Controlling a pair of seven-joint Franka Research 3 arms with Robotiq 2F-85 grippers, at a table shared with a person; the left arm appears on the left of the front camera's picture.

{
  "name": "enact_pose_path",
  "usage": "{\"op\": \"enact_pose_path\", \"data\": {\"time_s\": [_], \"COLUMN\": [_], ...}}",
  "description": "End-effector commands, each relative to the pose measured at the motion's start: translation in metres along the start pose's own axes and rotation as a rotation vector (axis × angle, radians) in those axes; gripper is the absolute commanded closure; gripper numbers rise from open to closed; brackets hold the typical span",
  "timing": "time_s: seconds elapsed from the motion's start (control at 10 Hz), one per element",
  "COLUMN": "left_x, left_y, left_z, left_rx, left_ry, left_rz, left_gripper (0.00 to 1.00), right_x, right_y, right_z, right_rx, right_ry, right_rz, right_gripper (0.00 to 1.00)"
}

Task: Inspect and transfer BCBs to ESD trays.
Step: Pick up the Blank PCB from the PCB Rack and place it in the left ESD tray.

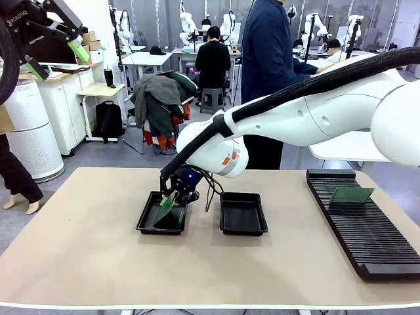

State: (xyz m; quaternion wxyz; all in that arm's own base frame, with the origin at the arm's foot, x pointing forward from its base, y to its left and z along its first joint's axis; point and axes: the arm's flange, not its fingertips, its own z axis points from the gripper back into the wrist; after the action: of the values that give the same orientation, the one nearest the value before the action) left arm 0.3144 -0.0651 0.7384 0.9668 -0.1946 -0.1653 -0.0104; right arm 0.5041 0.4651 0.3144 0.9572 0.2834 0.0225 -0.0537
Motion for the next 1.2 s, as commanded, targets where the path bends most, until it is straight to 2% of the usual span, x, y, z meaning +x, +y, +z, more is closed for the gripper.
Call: {"op": "enact_pose_path", "data": {"time_s": [0.0,0.3,0.4,0.5,0.6,0.7,0.8,0.9,1.0,1.1], "left_x": [-0.001,-0.001,-0.001,-0.001,-0.001,-0.001,-0.001,-0.001,-0.001,-0.001], "left_y": [0.001,0.001,0.001,0.001,0.001,0.001,0.001,0.001,0.001,0.001], "left_z": [-0.001,-0.001,-0.001,-0.001,-0.001,-0.001,-0.001,-0.001,-0.001,-0.001], "left_rx": [-0.010,-0.010,-0.010,-0.010,-0.010,-0.010,-0.010,-0.010,-0.010,-0.010], "left_ry": [0.003,0.003,0.003,0.003,0.003,0.003,0.003,0.003,0.003,0.003], "left_rz": [-0.003,-0.003,-0.003,-0.003,-0.003,-0.003,-0.003,-0.003,-0.003,-0.003], "left_gripper": [0.00,0.00,0.00,0.00,0.00,0.00,0.00,0.00,0.00,0.00], "right_x": [0.001,0.004,0.005,0.004,0.003,0.002,0.002,0.000,-0.002,-0.005], "right_y": [0.017,0.029,0.034,0.038,0.042,0.046,0.050,0.053,0.055,0.057], "right_z": [0.008,0.014,0.017,0.022,0.030,0.033,0.037,0.043,0.050,0.055], "right_rx": [-0.065,-0.175,-0.216,-0.257,-0.297,-0.339,-0.392,-0.436,-0.471,-0.502], "right_ry": [-0.001,0.017,0.008,0.006,-0.001,-0.001,-0.005,-0.007,-0.016,-0.023], "right_rz": [-0.005,-0.010,-0.014,-0.016,-0.022,-0.016,-0.014,-0.009,-0.010,-0.006], "right_gripper": [0.70,0.59,0.49,0.45,0.35,0.31,0.21,0.17,0.07,0.03]}}
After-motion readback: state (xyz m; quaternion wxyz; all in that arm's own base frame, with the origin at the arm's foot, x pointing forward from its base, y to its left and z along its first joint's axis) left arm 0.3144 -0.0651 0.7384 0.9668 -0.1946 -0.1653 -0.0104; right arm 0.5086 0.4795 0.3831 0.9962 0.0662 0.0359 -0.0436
